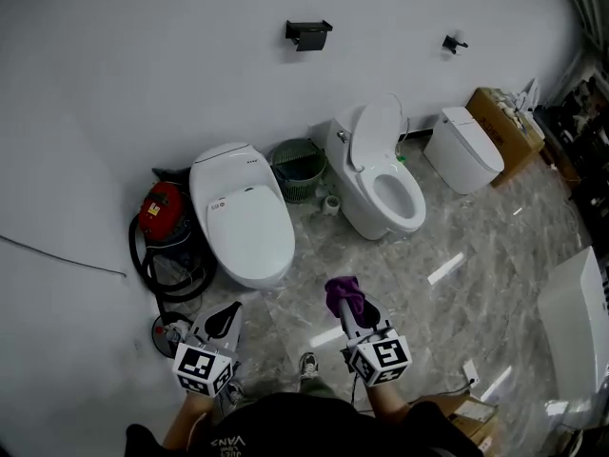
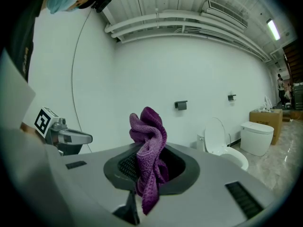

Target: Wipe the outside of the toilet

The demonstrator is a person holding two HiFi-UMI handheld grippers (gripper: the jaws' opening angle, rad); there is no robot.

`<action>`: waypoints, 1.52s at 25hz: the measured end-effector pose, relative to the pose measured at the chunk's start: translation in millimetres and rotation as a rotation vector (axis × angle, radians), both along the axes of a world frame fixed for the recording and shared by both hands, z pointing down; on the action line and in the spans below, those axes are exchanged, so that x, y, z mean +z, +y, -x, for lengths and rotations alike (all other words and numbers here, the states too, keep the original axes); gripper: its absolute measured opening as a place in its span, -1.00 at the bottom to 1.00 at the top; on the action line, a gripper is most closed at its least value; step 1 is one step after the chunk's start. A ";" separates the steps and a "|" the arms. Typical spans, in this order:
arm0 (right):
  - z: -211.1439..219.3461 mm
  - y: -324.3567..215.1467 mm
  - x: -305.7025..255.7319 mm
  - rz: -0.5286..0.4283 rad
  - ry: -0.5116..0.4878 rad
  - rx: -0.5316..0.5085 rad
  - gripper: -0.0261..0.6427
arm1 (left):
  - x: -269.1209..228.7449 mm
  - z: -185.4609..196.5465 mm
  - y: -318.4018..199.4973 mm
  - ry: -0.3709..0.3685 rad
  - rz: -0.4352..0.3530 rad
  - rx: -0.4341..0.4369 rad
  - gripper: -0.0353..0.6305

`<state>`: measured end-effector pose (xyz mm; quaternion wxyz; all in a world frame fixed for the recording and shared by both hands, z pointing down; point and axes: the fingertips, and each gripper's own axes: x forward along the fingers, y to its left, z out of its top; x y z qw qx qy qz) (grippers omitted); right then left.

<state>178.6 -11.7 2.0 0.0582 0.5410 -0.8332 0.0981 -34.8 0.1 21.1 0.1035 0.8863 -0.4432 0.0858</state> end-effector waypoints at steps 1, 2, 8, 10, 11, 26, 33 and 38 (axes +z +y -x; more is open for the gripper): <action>-0.1 1.7 -2.0 -0.002 -0.001 -0.003 -0.72 | -1.7 -2.0 2.4 0.001 0.000 0.004 -0.89; 0.8 2.9 -3.7 -0.001 -0.005 -0.008 -0.72 | -3.0 -3.5 4.4 0.000 0.001 0.007 -0.89; 8.7 6.9 -0.1 0.002 -0.027 -0.031 -0.72 | -14.7 -10.7 5.3 -0.032 -0.055 0.007 -0.89; 10.2 6.1 1.0 0.002 -0.028 -0.041 -0.72 | -20.1 -14.7 3.7 -0.046 -0.083 0.015 -0.89; 10.9 4.9 1.3 0.003 -0.028 -0.046 -0.72 | -22.9 -16.3 2.6 -0.053 -0.093 0.020 -0.89; 0.2 -8.5 9.2 0.011 0.013 -0.046 -0.72 | -25.0 -27.8 -7.0 -0.090 -0.120 0.026 -0.89; -5.5 -12.6 9.5 0.020 -0.001 -0.040 -0.72 | -20.0 -34.7 -10.7 -0.087 -0.116 0.022 -0.89; -7.1 -12.8 10.7 0.019 -0.012 -0.042 -0.72 | -19.7 -36.1 -11.6 -0.083 -0.118 0.009 -0.89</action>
